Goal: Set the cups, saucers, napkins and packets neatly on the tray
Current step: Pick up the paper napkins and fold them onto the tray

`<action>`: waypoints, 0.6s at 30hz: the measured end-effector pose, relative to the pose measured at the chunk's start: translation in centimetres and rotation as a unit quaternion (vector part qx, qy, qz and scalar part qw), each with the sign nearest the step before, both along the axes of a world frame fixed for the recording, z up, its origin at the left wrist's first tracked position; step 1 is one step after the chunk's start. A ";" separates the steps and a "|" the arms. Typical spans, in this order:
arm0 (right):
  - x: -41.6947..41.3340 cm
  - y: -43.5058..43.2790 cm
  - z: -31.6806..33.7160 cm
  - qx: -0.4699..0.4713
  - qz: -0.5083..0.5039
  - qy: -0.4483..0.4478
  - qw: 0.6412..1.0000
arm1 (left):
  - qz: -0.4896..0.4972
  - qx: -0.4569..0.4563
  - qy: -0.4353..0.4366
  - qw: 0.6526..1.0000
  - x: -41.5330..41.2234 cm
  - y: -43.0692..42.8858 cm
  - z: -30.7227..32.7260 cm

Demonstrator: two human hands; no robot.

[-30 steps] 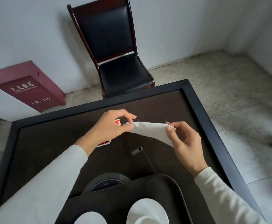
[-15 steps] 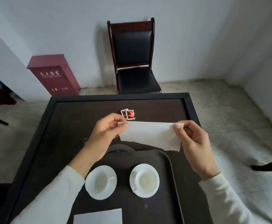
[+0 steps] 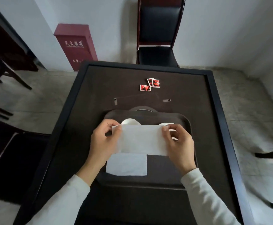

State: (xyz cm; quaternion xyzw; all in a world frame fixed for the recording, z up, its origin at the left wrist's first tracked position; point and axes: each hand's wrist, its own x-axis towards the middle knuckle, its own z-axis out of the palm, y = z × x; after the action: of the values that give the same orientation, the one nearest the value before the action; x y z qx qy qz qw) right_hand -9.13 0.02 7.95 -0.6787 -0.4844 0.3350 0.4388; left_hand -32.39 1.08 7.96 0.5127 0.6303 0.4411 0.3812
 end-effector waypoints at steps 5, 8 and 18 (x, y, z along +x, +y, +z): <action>-3.7 -3.1 -4.2 -0.042 0.003 -0.032 0.999 | 0.009 -0.015 0.053 0.998 -3.1 -3.9 -4.8; -4.9 -3.7 -6.9 -0.072 0.009 -0.049 0.996 | 0.017 -0.023 0.066 0.997 -4.1 -4.9 -7.6; -6.5 -4.3 -15.2 -0.155 0.010 -0.085 0.984 | -0.017 -0.058 0.203 0.977 -5.0 -5.4 -15.1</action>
State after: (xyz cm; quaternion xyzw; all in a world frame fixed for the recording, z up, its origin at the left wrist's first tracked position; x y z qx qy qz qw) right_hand -15.60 -4.27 -7.30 -0.7599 -0.4685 0.3516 0.2819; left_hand -37.37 -4.27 -7.14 0.5791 0.7103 0.2841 0.2817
